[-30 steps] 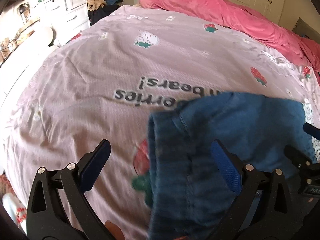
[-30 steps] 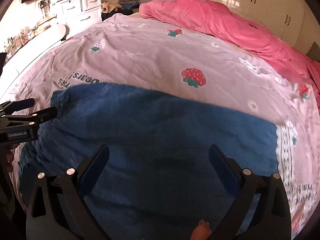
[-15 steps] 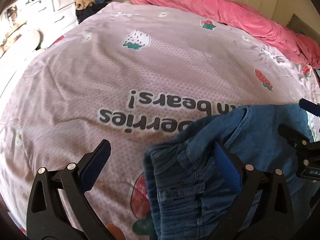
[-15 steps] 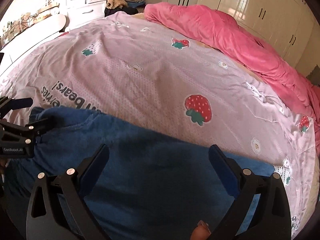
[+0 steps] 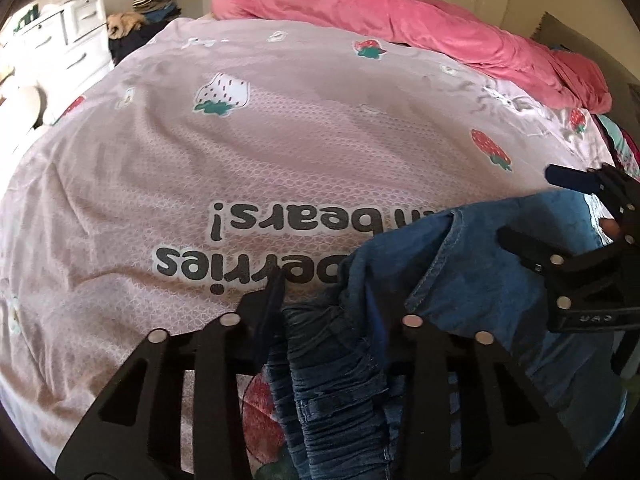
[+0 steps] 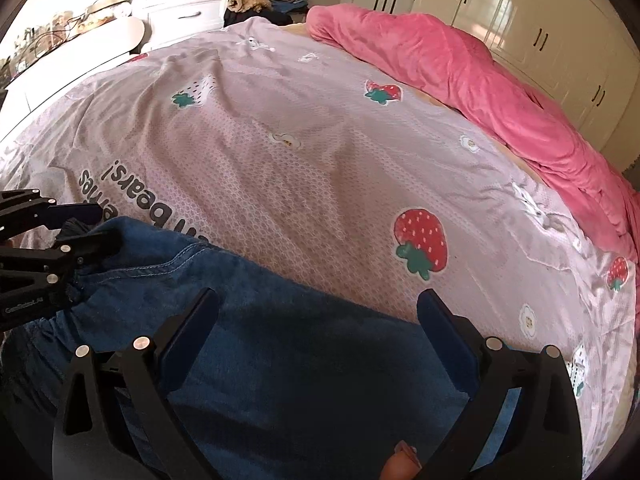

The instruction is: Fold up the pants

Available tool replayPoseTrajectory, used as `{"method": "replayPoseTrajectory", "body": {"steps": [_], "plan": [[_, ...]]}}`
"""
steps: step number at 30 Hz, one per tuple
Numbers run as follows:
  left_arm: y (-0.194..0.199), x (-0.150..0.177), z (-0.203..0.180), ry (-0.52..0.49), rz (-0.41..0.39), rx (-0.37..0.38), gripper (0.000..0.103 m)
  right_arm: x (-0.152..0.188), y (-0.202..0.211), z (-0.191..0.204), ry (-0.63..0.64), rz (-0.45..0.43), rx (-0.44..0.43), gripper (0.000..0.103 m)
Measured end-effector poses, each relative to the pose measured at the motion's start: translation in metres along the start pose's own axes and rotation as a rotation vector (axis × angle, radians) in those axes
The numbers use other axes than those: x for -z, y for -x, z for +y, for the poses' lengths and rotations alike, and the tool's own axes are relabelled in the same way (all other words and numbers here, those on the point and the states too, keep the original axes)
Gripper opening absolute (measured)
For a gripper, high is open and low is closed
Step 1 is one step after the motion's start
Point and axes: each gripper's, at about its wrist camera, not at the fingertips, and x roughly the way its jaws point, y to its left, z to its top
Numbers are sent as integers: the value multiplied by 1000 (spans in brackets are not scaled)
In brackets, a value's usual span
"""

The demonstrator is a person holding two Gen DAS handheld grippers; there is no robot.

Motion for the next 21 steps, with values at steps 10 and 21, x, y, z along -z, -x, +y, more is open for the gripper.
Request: {"method": "replayPoseTrajectory", "body": {"steps": [10,21], "plan": [[34,2,-5,-29,-88,62,16,-5,-12,7,171,31,-219,99],[46,11,-12,-63,-112,78,14,-5,-15,20,281,15,-375,24]]}}
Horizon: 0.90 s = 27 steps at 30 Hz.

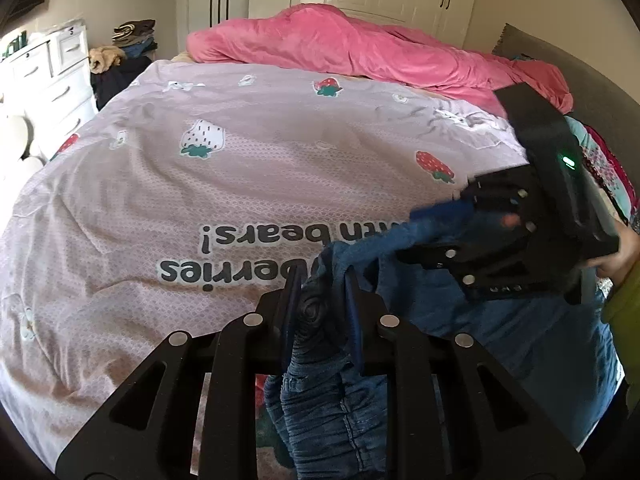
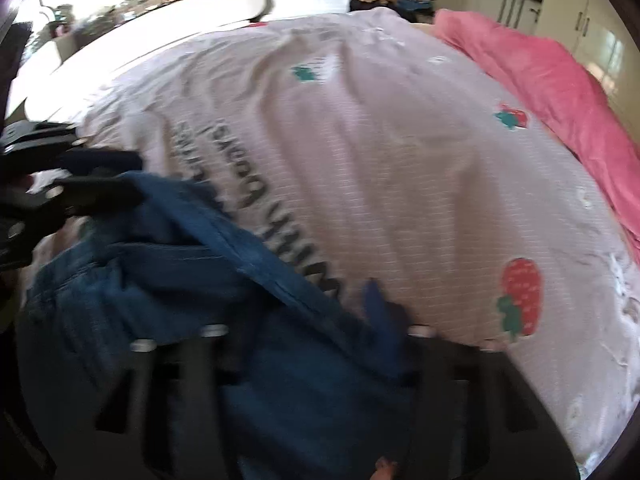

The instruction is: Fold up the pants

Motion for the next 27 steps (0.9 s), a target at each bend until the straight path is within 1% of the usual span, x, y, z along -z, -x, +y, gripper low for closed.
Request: {"method": "replayPoseTrajectory", "body": {"steps": [2,4,7,10,12,15,20,24,27], "plan": [[1,2,2,4,-3,-8,14,6,7,10,12,-29,3,15],[5,3,3,13,-7,0,14,16,22,18,-22,-89,23,11],[12,5,2,21,-19,24,14,31,46,26,-108,-165,31,10],[20,9,-7,5,-32,29,14,43,67,38,-161,-197,62,10],[28,13,-15,-9,-43,20,14,49,80,47,-177,-219,67,10],[39,19,-20,-2,-60,25,14,62,100,62,-176,-273,54,10],[70,42,-27,26,-94,47,14,82,128,90,-208,-302,22,10],[93,72,-31,55,-89,63,14,96,144,123,-203,-306,-5,10],[107,92,-31,59,-66,80,14,109,151,148,-191,-296,-12,10]]}}
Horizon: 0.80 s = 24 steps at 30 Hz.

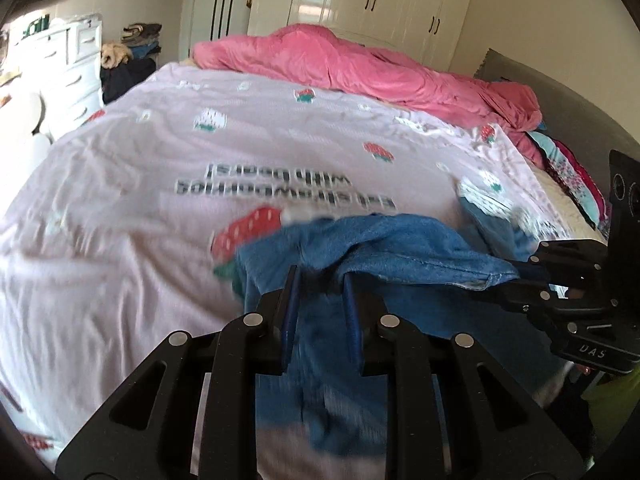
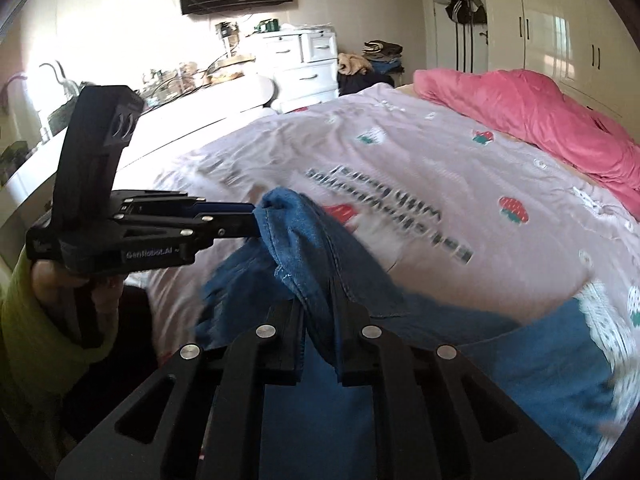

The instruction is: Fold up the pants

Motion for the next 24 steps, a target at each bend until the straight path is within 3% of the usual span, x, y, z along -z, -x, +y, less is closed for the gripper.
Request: {"method": "replayPoseTrajectory", "body": {"steps": [10,15,19,24], "plan": [[22,52,7,15,95,-20,14,54,-4,51,10,84,-49,10],[41,49,15,30,69,-64,14,70,-23,59,2,150,-39,10],[55,37,5,8,28,-50,14,76,-26,67,15,164,-44,13],[28,31,-18,-40,72,-2,15,84,-26,63,-24,179,-67,15]]}}
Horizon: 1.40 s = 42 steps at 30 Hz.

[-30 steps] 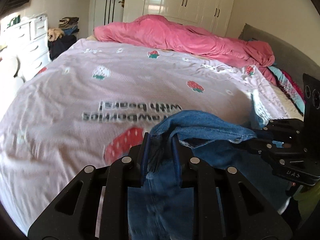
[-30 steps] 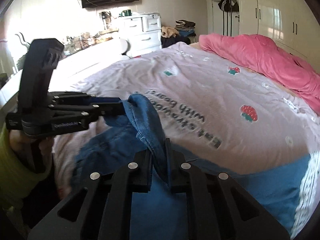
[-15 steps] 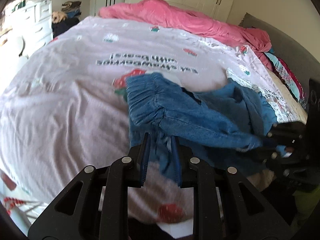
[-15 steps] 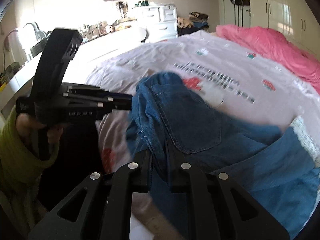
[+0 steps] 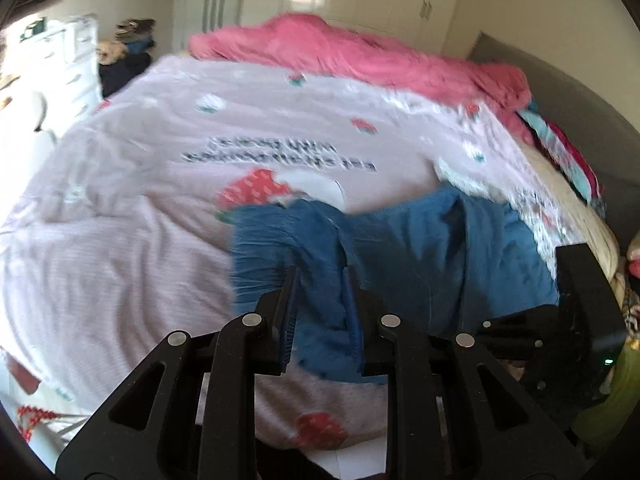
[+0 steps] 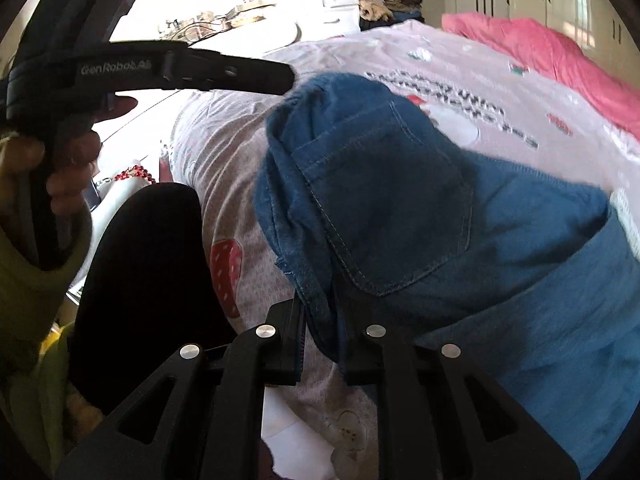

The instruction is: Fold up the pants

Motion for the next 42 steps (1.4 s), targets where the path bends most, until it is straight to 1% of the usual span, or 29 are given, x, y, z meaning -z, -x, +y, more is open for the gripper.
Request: {"method": "replayPoseTrajectory", "body": {"steps": [1,3,5,6,8,10,12,13,14,15,17,18,21,23,24,25,28,30,33,35,36,38,41,42], "plan": [[-14,3,-1,-4,42,-10,15,2,2,0,-5,-2,-8,19],[-33,11,2,3,100,-32,15,3,10,3,5,1,-28,22],[-37,16,5,6,103,-34,15,6,25,5,6,-14,-74,22],[-37,16,6,11,99,-29,15,6,35,6,5,-37,-83,22],[-36,17,6,9,97,-27,15,4,52,7,3,-91,-55,24],[-37,18,5,0,94,-33,15,-3,62,2,-29,-143,-13,35],[-37,20,5,-6,91,-37,15,-8,60,-4,-56,-151,29,38],[-37,20,5,-4,89,-36,15,-9,52,-9,-74,-120,73,38],[-37,20,5,0,87,-34,15,-9,43,-12,-88,-89,99,38],[-37,20,5,1,87,-33,15,-7,33,-16,-108,-53,114,38],[-36,20,4,-4,87,-34,15,1,9,-25,-151,46,124,38],[-36,20,3,-9,90,-31,16,5,3,-28,-166,70,127,38],[-34,20,-2,-24,84,-48,19,9,4,-29,-190,56,106,38],[-31,20,-1,-15,79,-52,19,7,16,-30,-198,28,90,38],[-28,19,-1,-5,75,-46,21,6,26,-30,-196,-1,87,38],[-23,18,0,7,66,-37,22,3,34,-28,-192,-20,89,41],[-10,14,-8,-12,35,-49,32,6,65,-38,-208,-81,142,48],[-3,11,-14,-28,14,-53,43,8,78,-50,-231,-108,176,49],[6,7,-27,-49,-6,-25,47,16,95,-66,-275,-135,232,56],[9,5,-38,-74,-18,-12,51,24,105,-77,-310,-149,267,56],[10,3,-45,-86,-22,1,53,26,107,-82,-325,-154,274,58],[7,3,-54,-100,-15,23,53,33,111,-93,-357,-165,296,63],[-2,2,-67,-116,5,56,53,35,122,-105,-387,-180,323,64],[-4,2,-71,-120,11,66,53,36,125,-109,-400,-187,331,68]]}}
